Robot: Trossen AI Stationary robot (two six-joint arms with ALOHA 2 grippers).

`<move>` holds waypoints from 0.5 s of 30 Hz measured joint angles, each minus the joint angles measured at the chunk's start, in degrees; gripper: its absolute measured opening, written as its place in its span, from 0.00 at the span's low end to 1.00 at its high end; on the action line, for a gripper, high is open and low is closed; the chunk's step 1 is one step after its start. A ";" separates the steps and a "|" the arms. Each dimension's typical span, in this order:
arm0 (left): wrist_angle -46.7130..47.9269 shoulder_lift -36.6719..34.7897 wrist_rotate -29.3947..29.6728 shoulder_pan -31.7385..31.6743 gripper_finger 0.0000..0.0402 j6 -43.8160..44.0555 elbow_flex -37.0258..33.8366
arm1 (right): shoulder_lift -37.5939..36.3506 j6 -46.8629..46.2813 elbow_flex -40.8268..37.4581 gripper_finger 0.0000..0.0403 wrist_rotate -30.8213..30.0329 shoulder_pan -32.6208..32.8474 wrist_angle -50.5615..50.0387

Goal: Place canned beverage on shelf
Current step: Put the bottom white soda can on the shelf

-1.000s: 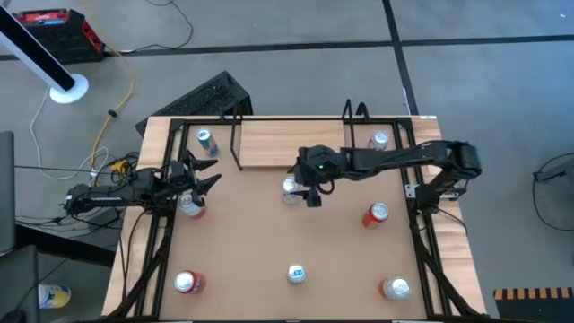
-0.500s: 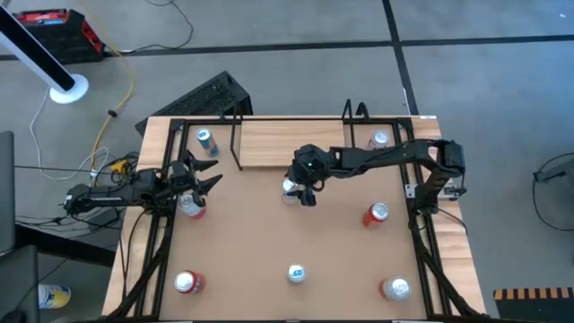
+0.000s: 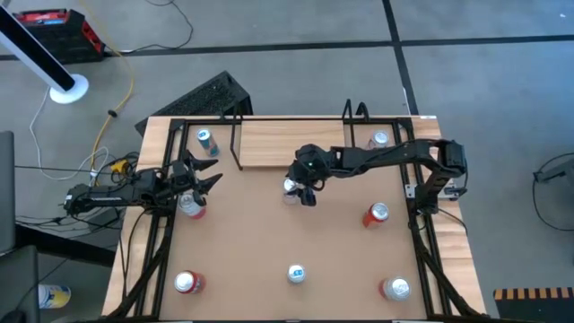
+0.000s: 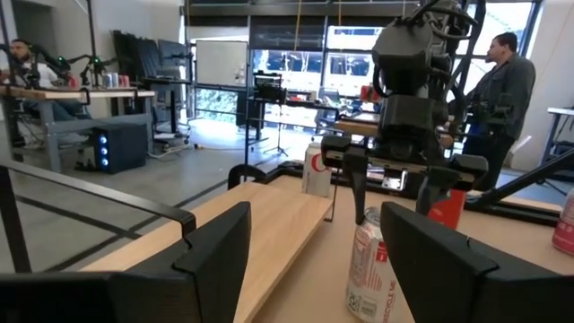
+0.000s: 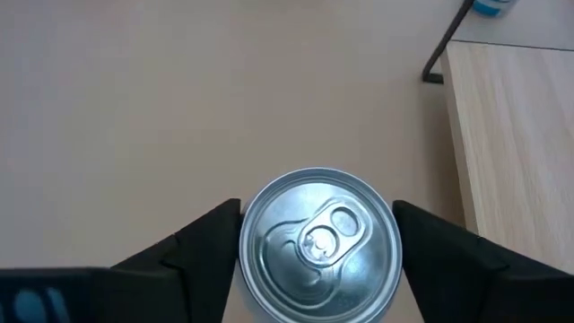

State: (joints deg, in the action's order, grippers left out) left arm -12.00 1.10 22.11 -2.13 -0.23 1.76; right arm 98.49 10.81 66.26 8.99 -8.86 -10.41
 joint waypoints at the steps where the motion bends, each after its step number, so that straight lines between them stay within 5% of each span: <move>1: 0.19 0.00 0.00 0.00 0.58 0.00 0.00 | -0.35 -0.10 -0.01 0.71 0.04 0.00 -0.05; 15: 2.37 0.01 -0.33 0.00 0.58 3.04 0.02 | -2.50 2.84 8.34 0.70 -0.11 -2.03 -0.93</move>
State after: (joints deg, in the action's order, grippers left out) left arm -9.64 1.11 21.78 -2.13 2.81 1.78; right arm 95.98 13.65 74.60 8.88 -10.90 -11.34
